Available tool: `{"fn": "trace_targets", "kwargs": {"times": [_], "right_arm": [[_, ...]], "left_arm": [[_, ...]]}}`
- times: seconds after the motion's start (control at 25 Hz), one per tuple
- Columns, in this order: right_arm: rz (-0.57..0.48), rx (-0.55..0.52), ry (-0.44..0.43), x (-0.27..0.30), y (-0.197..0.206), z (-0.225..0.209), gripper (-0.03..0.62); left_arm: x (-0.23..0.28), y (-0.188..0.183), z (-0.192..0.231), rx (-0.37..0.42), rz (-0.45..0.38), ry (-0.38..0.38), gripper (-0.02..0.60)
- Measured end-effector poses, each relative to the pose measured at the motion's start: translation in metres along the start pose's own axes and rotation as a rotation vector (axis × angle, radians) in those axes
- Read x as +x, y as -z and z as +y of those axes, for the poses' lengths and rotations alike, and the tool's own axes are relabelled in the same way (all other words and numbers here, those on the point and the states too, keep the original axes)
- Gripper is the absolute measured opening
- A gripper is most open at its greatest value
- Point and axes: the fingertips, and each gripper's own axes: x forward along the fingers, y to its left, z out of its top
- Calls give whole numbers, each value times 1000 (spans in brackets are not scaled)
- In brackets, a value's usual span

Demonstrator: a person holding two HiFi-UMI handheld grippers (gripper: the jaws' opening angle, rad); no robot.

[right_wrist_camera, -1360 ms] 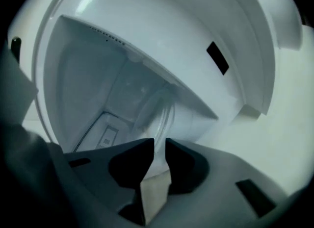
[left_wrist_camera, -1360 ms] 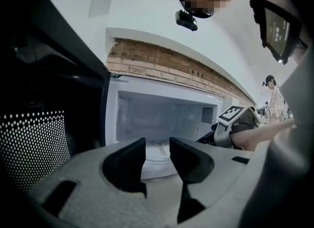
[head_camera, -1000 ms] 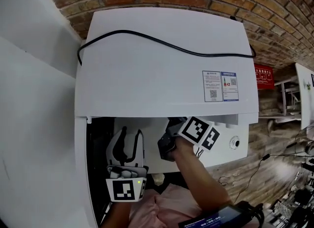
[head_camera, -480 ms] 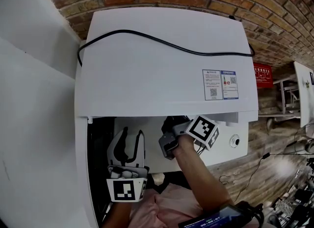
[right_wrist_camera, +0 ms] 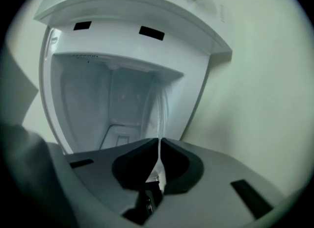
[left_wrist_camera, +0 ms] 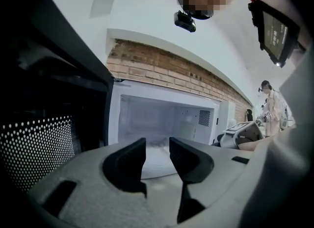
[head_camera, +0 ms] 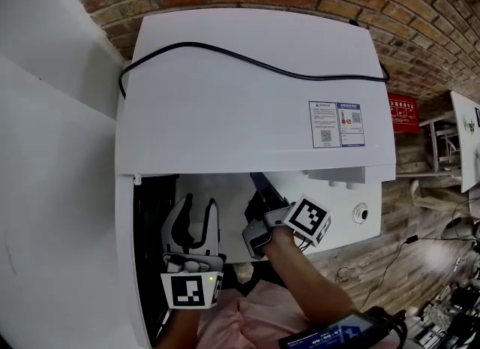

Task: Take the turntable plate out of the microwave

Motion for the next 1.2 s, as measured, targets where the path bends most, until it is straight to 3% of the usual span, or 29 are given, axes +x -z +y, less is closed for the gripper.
{"fn": "trace_targets", "kwargs": {"times": [0.32, 0.44, 0.52, 0.6, 0.84, 1.2], "right_arm": [[15, 11, -41, -2, 2, -1, 32], [49, 14, -84, 7, 5, 2, 186], [90, 13, -91, 16, 12, 3, 220], [120, 19, -106, 26, 16, 5, 213], [103, -12, -121, 22, 20, 10, 37], [112, 9, -96, -3, 35, -4, 30]], "left_arm": [[-2, -4, 0, 7, -11, -1, 158], [-2, -6, 1, 12, -14, -2, 158], [-3, -7, 0, 15, -15, -2, 158], [-3, -8, -1, 18, -13, -2, 158], [-5, -6, 0, 21, -8, -11, 158], [-9, -7, 1, 21, -16, -17, 158]]}}
